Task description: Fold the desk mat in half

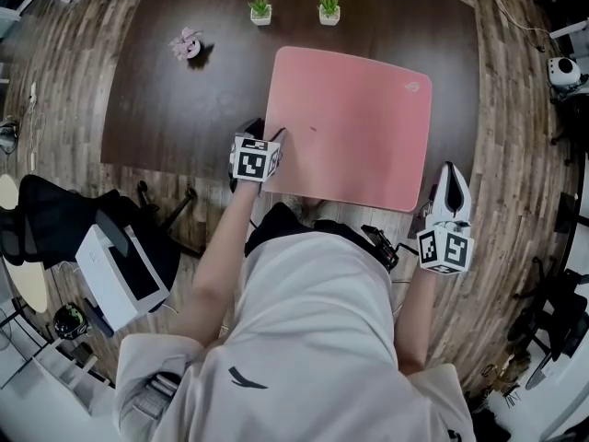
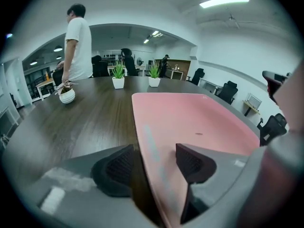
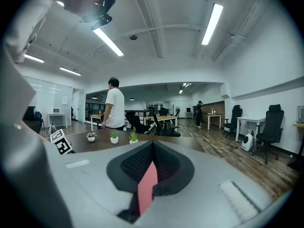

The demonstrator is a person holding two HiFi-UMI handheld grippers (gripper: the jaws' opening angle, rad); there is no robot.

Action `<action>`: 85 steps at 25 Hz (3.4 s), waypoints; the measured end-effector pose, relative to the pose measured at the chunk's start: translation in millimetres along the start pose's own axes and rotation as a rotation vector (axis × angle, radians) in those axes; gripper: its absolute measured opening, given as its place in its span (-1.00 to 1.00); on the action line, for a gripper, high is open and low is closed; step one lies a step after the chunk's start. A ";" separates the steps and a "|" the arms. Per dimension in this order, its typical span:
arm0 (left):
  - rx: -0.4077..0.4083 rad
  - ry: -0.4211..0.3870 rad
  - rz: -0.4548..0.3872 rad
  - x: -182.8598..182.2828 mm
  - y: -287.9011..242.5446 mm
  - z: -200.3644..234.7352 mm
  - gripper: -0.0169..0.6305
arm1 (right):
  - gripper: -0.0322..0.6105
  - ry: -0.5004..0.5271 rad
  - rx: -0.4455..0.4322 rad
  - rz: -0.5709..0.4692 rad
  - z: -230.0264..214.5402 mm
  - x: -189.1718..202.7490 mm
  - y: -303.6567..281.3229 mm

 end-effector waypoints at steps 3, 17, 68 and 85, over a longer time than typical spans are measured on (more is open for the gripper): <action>0.011 0.001 0.021 -0.6 -1.4 0.4 -0.09 | -0.90 -0.002 -0.006 0.003 3.1 2.4 -2.9; -0.017 0.136 -0.018 0.6 2.7 9.8 -0.57 | -0.90 -0.001 -0.008 0.007 6.5 2.9 -3.5; 0.118 0.321 -0.044 -21.9 21.1 9.4 -0.82 | -0.90 -0.073 -0.017 0.009 -3.7 9.9 -17.1; 0.371 0.556 -0.150 -31.9 9.6 -9.8 -0.88 | -0.90 -0.098 -0.011 0.022 -8.7 15.7 -16.5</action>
Point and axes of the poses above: the fingertips, and each gripper's own axes: y backward along the fingers, z to its left, x out of its underside, the point moved 4 cm from there along y, backward along the fingers, and after that the axes turned 11 degrees about -y, right-handed, at the moved point
